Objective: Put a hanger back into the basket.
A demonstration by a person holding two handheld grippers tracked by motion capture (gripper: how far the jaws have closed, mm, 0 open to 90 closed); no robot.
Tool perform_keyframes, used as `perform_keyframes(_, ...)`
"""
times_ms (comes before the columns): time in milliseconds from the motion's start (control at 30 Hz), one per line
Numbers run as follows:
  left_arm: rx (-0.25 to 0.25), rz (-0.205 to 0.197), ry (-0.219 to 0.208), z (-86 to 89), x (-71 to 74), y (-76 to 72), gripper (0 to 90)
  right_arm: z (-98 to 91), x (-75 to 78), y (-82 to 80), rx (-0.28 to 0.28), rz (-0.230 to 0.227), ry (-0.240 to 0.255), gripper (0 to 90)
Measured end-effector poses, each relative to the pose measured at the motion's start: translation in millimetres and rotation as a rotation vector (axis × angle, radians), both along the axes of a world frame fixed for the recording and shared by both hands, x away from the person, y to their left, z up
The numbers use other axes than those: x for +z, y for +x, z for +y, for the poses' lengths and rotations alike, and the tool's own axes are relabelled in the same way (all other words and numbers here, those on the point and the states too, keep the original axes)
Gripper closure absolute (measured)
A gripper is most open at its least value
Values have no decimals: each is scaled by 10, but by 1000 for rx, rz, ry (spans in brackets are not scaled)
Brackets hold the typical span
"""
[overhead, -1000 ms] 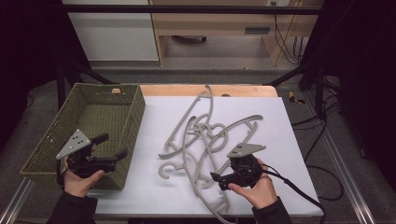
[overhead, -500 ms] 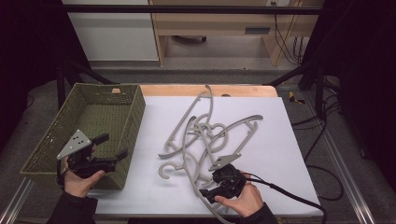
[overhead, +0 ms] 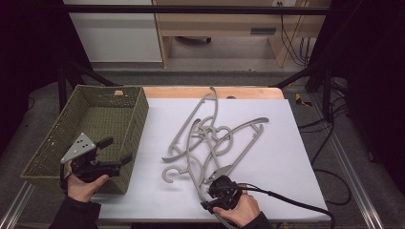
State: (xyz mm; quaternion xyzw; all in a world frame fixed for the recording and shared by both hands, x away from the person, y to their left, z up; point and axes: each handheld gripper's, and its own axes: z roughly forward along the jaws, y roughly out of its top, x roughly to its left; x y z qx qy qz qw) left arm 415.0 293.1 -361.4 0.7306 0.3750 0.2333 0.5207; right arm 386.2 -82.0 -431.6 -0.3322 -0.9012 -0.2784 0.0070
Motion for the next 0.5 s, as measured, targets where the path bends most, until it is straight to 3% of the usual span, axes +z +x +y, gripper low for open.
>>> perform_keyframes(200, -3, -2, -2, -9, 3, -5, 75, 41, -81, 18, 3, 63, -15, 650)
perform_keyframes(400, -4, 1, 0, -24, -5, -2, 76, 47, -113, 42, 11, 90, -31, 756)
perform_keyframes(500, -5, 1, 1, -26, -6, -2, 76, 46, -108, 44, 3, 99, -31, 763)
